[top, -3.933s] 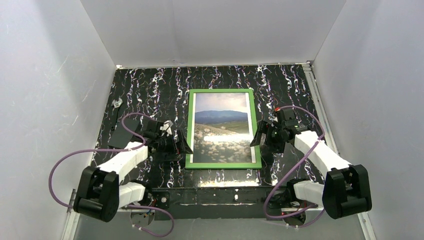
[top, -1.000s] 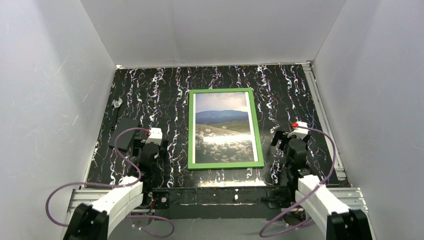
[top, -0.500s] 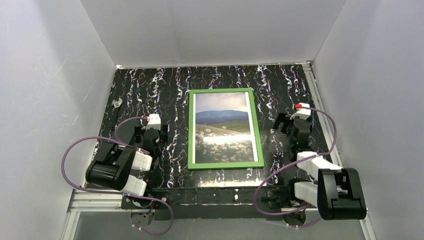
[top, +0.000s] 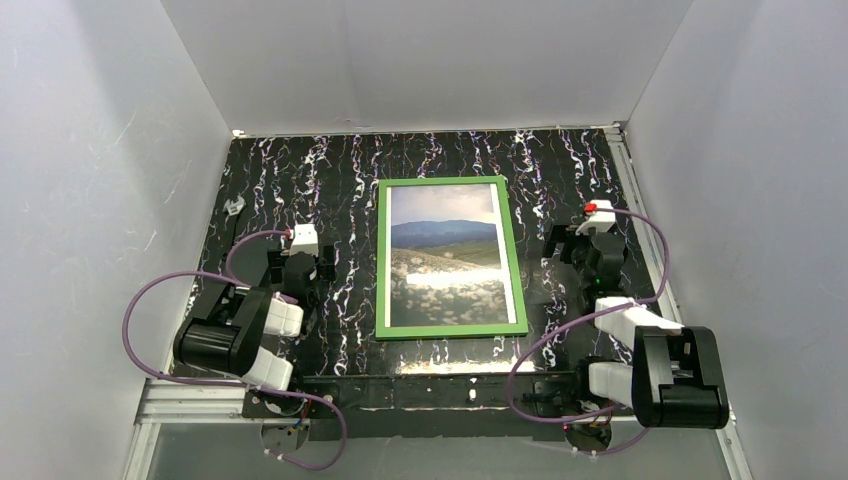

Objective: Put the photo into the frame

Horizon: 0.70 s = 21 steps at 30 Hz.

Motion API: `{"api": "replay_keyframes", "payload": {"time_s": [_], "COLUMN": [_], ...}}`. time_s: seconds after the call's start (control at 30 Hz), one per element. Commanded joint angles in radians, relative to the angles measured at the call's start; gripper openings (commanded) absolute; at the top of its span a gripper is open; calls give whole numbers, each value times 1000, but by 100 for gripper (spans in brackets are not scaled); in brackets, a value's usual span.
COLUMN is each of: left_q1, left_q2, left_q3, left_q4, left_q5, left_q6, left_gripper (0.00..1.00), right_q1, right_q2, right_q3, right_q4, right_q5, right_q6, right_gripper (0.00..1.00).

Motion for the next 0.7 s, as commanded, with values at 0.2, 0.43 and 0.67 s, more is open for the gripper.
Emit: {"api": "replay_keyframes", "payload": {"time_s": [0.2, 0.43, 0.67], "left_q1": [8, 11, 12], "left_q2": [33, 31, 29], "left_q3": [-19, -13, -13], "left_q4": [-230, -245, -248], "left_q5": [14, 17, 18], "left_q6": [16, 14, 13], "left_gripper": [98, 98, 98], "right_q1": [-81, -80, -81], "right_q2": [130, 135, 125], "right_q3": [-78, -54, -47], "right_q4": [388, 338, 306], "right_q5": [-112, -42, -40], "right_q6": [-35, -6, -7], "right_gripper": [97, 98, 98]}}
